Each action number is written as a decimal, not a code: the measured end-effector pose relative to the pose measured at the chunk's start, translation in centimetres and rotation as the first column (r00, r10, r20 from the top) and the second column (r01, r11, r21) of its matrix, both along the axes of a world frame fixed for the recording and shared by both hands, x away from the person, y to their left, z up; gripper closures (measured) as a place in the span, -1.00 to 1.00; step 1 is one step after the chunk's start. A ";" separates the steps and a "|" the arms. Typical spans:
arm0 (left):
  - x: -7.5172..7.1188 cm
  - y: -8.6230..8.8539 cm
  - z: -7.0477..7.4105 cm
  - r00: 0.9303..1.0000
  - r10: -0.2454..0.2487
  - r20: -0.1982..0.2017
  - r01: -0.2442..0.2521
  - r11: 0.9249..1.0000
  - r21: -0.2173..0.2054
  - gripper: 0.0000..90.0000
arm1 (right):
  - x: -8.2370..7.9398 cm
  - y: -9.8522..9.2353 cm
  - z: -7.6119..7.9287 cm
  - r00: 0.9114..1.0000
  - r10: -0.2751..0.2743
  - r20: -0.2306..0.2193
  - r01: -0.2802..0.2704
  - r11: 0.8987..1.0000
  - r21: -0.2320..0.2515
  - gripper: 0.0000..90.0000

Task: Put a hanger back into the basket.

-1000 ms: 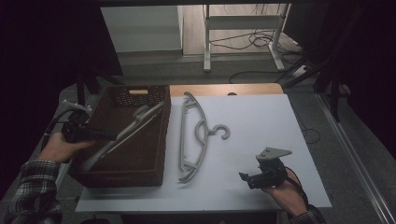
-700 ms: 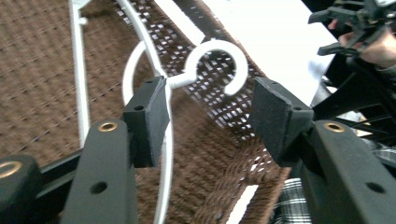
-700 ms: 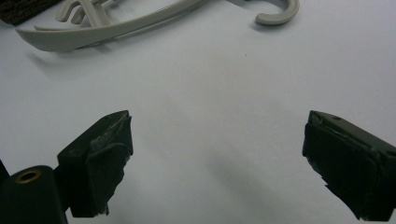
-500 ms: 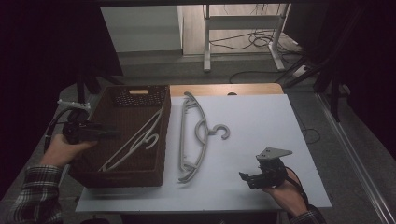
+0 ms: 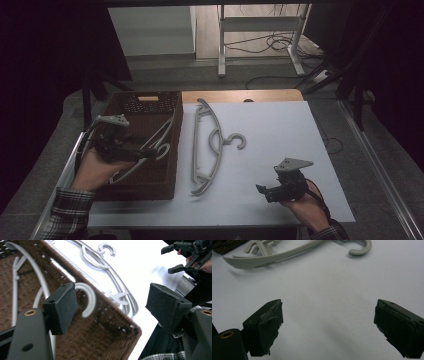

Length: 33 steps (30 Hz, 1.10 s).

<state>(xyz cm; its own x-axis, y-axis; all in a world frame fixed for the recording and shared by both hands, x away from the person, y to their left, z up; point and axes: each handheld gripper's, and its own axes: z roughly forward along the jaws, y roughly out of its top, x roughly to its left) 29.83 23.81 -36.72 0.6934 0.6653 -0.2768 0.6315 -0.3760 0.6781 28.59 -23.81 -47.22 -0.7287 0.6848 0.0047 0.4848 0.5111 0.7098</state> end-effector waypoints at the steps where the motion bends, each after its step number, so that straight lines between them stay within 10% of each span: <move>1: 0.0 -0.6 -0.1 1.000 0.002 0.001 -0.002 1.000 0.010 -0.46 | 0.0 0.0 0.0 1.000 0.000 0.002 0.000 1.000 0.003 -0.80; 15: 0.0 -8.8 -0.7 0.999 0.024 0.021 -0.026 0.995 0.091 -0.34 | -0.1 0.0 0.0 1.000 0.012 0.002 -0.012 1.000 0.001 -0.80; 33: 3.0 -17.3 -4.4 0.993 0.037 -0.108 -0.020 0.988 0.156 0.10 | -0.1 0.0 0.0 1.000 0.017 -0.002 -0.017 1.000 -0.008 -0.80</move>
<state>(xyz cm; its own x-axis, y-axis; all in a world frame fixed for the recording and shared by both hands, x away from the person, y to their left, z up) 32.82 6.51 -41.11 0.6445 0.7251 -0.2426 0.7110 -0.4518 0.5388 28.48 -23.79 -47.24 -0.7405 0.6721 0.0004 0.4770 0.5252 0.7048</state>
